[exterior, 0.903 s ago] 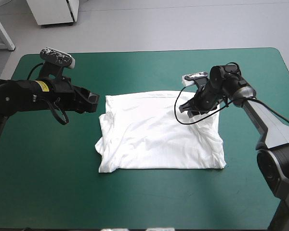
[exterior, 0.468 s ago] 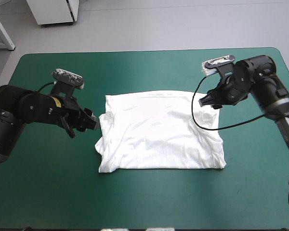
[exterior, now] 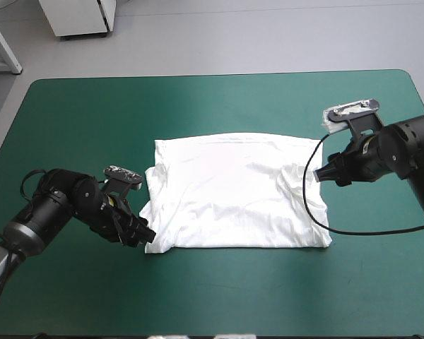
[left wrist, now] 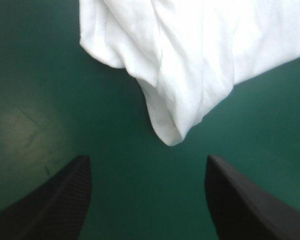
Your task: Fold the cloth
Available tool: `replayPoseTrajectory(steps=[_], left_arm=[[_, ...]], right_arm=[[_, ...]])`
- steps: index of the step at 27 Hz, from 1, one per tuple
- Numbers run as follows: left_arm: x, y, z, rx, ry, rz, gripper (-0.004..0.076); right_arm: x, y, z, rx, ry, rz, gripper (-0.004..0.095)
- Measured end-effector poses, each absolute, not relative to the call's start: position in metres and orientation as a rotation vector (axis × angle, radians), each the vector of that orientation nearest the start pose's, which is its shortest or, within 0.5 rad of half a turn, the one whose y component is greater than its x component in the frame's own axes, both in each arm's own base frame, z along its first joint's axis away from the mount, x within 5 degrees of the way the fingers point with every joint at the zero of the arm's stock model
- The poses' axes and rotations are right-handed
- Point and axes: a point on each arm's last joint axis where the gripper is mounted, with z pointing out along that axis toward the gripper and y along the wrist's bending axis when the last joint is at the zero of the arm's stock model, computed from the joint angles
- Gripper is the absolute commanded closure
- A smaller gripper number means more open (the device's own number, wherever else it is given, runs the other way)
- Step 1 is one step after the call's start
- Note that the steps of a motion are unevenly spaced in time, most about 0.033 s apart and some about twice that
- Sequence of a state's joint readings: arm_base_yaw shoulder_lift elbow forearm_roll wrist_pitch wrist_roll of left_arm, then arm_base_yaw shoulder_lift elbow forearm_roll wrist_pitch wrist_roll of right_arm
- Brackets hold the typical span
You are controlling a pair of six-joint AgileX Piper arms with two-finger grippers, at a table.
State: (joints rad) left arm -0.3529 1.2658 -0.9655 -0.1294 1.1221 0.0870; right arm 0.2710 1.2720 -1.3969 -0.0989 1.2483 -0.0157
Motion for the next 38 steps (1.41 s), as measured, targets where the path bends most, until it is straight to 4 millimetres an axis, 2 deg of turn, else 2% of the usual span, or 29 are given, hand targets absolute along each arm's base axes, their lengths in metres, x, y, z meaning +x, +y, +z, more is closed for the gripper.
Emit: replayPoseTrajectory(steps=[8, 16, 19, 22, 27, 28, 30, 33, 38], left_arm=[[0.221, -0.101, 0.254, 0.589, 2.874, -0.236, 0.0244], [0.238, -0.119, 0.211, 0.622, 2.99, -0.241, 0.0245], [0.24, -0.124, 0.207, 0.654, 3.007, -0.223, 0.0264], [0.24, -0.127, 0.203, 0.688, 3.026, -0.196, 0.0369], [0.243, -0.124, 0.2, 0.75, 3.022, -0.127, 0.0736], [0.244, -0.125, 0.2, 0.759, 3.015, -0.128, 0.0731], [0.244, -0.127, 0.2, 0.779, 3.003, -0.161, 0.0734], [0.244, -0.127, 0.2, 0.783, 3.003, -0.173, 0.0734], [0.244, -0.127, 0.2, 0.783, 3.003, -0.173, 0.0734]], right_arm=[[0.225, 0.051, 0.376, -0.378, 2.648, -0.093, 0.0358], [0.224, 0.048, 0.376, -0.381, 2.642, -0.127, 0.0358], [0.224, 0.048, 0.376, -0.354, 2.644, -0.121, 0.0358], [0.224, 0.049, 0.376, -0.339, 2.645, -0.115, 0.0358], [0.224, 0.051, 0.374, -0.323, 2.656, -0.079, 0.0358], [0.223, 0.052, 0.372, -0.323, 2.666, -0.063, 0.0357], [0.221, 0.055, 0.357, -0.326, 2.72, -0.017, 0.0357], [0.214, 0.058, 0.312, -0.331, 2.83, 0.043, 0.0357], [0.21, 0.063, 0.277, -0.313, 2.84, 0.138, 0.034]])
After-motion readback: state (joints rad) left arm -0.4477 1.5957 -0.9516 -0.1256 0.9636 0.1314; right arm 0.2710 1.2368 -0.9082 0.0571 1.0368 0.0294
